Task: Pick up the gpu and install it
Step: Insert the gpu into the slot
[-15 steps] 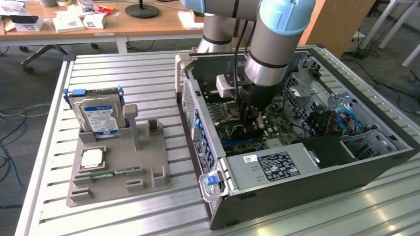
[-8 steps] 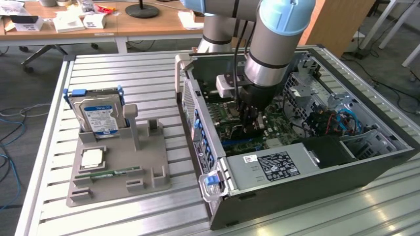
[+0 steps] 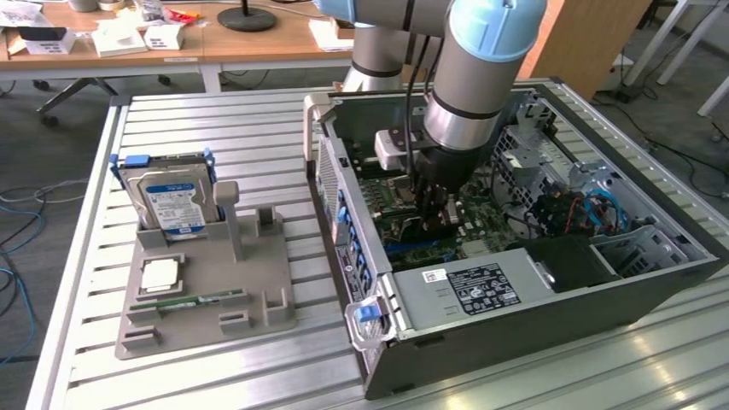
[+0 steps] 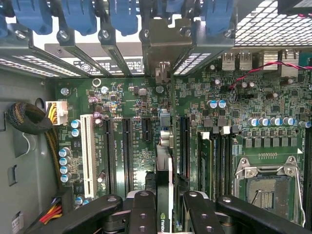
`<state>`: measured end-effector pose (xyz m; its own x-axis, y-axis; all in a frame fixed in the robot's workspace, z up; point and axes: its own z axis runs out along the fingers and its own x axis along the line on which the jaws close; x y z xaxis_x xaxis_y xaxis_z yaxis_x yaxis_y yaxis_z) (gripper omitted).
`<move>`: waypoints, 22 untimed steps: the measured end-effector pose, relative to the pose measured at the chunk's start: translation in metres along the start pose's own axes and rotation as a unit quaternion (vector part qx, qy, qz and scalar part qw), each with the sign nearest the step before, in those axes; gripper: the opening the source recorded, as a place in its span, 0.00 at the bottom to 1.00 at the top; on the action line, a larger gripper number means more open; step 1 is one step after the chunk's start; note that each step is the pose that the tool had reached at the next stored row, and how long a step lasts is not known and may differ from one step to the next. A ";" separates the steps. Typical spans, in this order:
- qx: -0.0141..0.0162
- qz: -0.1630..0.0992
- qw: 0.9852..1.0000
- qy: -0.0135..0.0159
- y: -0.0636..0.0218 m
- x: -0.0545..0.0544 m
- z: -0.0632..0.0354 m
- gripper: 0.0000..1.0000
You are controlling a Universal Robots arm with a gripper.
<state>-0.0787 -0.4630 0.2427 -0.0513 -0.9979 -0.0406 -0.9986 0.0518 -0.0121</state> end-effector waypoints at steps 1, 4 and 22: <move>0.000 0.000 1.000 0.000 0.0001 0.000 0.0000 0.26; 0.001 0.000 1.000 -0.001 0.0007 0.000 -0.0001 0.26; 0.008 0.000 1.000 -0.002 0.0032 0.000 0.0000 0.26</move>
<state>-0.0818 -0.4630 0.2427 -0.0507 -0.9977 -0.0448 -0.9983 0.0520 -0.0279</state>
